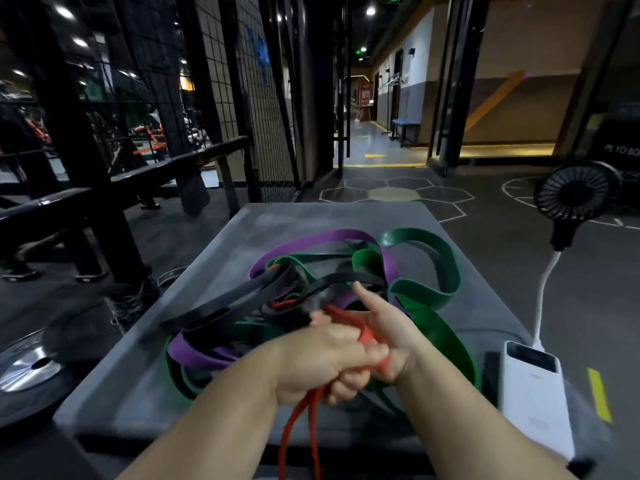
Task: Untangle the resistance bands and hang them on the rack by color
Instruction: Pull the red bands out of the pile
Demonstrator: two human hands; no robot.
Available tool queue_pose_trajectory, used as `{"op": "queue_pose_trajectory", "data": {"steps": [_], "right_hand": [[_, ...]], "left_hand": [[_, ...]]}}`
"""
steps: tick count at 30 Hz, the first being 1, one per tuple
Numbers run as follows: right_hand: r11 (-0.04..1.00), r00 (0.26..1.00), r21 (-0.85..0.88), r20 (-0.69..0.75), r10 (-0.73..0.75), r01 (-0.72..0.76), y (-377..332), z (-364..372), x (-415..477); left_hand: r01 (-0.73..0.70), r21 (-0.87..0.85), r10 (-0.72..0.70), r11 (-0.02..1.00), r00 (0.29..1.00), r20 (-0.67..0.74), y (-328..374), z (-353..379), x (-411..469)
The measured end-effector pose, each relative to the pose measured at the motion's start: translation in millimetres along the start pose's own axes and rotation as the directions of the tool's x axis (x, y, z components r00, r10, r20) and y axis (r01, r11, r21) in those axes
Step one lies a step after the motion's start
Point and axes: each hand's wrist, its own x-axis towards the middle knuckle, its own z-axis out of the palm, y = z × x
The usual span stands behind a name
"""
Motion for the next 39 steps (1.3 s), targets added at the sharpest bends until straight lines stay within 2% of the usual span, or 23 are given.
{"op": "queue_pose_trajectory", "data": {"steps": [3,5,7,9,12,15,18,25,27,29,32,34,36,39], "right_hand": [[0.980,0.996,0.193,-0.085,-0.028,0.044,-0.7,-0.9,5.7],[0.978,0.991,0.195,-0.127,-0.049,0.073,0.2,-2.5,7.6],[0.995,0.983,0.040,-0.162,-0.086,0.094,3.3,-1.2,8.3],[0.981,0.973,-0.165,-0.188,-0.135,0.105,8.1,5.2,7.8],[0.916,0.974,-0.384,-0.135,-0.182,0.118,15.3,17.6,2.5],[0.817,0.979,-0.563,-0.058,-0.194,0.128,22.8,27.5,-4.9],[0.726,0.982,-0.674,-0.003,-0.187,0.136,27.6,33.8,-10.0],[0.587,0.992,-0.801,0.075,-0.096,0.118,25.8,30.4,-16.0],[0.588,0.993,-0.801,0.079,-0.090,0.117,25.2,29.0,-14.9],[0.627,0.994,-0.772,0.064,-0.084,0.103,22.8,26.3,-12.5],[0.733,0.994,-0.680,-0.053,-0.092,0.032,16.5,21.3,-7.9],[0.800,0.995,-0.598,-0.038,-0.094,0.052,13.9,18.2,-3.5],[0.885,0.993,-0.449,0.051,-0.110,0.121,14.7,21.2,-2.6],[0.966,0.970,-0.145,0.149,-0.193,0.215,12.3,19.7,-1.1]], "left_hand": [[0.053,0.097,-0.051,0.994,0.998,-0.030,-15.2,-2.7,-6.2],[0.105,0.113,-0.096,0.988,0.992,-0.081,-29.0,-9.3,-6.6],[0.129,0.073,-0.116,0.989,0.979,-0.166,-40.3,-13.0,-4.4],[0.101,-0.083,-0.120,0.991,0.954,-0.276,-45.5,-17.5,0.2],[-0.023,-0.320,-0.108,0.947,0.917,-0.384,-40.9,-28.2,5.0],[-0.110,-0.417,-0.107,0.902,0.880,-0.463,-34.4,-36.6,6.4],[-0.134,-0.535,-0.162,0.834,0.867,-0.471,-31.1,-42.9,8.0],[-0.138,-0.707,-0.258,0.694,0.869,-0.423,-25.4,-50.6,5.7],[-0.216,-0.730,-0.259,0.648,0.839,-0.479,-21.8,-50.7,7.5],[-0.287,-0.694,-0.233,0.661,0.800,-0.553,-17.0,-50.4,7.8],[-0.261,-0.472,-0.093,0.842,0.792,-0.603,-4.5,-45.6,-3.9],[-0.282,-0.308,0.070,0.909,0.830,-0.553,6.4,-34.3,-14.7],[-0.298,-0.183,0.188,0.937,0.870,-0.456,13.1,-21.6,-21.1],[-0.266,-0.097,0.222,0.959,0.919,-0.326,5.5,-15.0,-20.1]]}}
